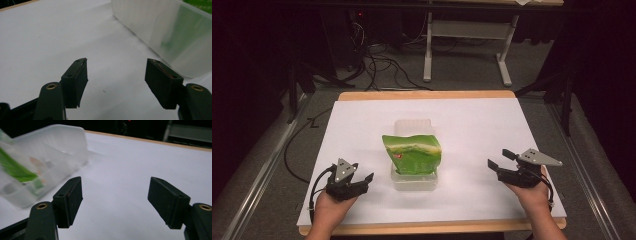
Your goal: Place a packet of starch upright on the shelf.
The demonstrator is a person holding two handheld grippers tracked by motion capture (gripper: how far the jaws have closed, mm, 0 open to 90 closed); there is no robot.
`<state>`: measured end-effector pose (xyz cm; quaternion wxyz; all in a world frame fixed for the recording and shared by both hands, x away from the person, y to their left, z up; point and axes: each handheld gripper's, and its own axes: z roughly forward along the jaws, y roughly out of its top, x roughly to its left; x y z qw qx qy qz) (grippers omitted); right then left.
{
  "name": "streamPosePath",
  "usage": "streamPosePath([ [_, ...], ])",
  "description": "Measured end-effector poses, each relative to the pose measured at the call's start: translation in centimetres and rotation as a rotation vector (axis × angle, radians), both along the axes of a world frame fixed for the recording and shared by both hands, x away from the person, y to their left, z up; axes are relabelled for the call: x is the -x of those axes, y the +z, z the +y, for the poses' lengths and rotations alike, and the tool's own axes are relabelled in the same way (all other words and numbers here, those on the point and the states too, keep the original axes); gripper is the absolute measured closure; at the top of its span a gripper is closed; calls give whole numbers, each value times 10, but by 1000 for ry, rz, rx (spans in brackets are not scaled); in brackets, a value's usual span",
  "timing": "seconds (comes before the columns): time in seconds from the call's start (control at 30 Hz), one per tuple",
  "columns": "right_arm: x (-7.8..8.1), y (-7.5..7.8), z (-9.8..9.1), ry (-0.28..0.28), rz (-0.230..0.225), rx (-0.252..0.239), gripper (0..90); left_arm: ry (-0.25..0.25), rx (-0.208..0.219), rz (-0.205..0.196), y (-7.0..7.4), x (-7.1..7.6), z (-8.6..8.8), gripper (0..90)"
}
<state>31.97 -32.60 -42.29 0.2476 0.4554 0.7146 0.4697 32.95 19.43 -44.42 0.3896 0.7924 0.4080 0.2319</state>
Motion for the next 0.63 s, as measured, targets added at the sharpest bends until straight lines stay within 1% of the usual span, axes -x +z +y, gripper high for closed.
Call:
streamPosePath([
  [0.07,-5,-5,-5,-48,29,-18,286,0,-1,2,0,0,0,352],
  [0.1,-7,-7,-6,-57,41,-23,286,2,-3,3,-1,0,-1,351],
  [0.13,-11,-10,-6,-66,61,-21,286,2,-6,3,-1,-1,-1,351],
  [0.2,-14,-14,-6,-72,80,-2,286,2,-5,5,-1,0,-1,351],
  [0.23,-15,-14,-6,-75,80,3,287,3,-3,4,-1,0,-1,351],
  [0.33,-13,-12,-7,-78,64,-11,287,6,2,5,0,0,-1,350],
  [0.53,-13,-13,-9,-85,76,-14,289,8,7,8,0,0,-1,349],
  [0.63,-14,-15,-8,-80,80,-5,292,9,14,11,0,0,-1,348],
])
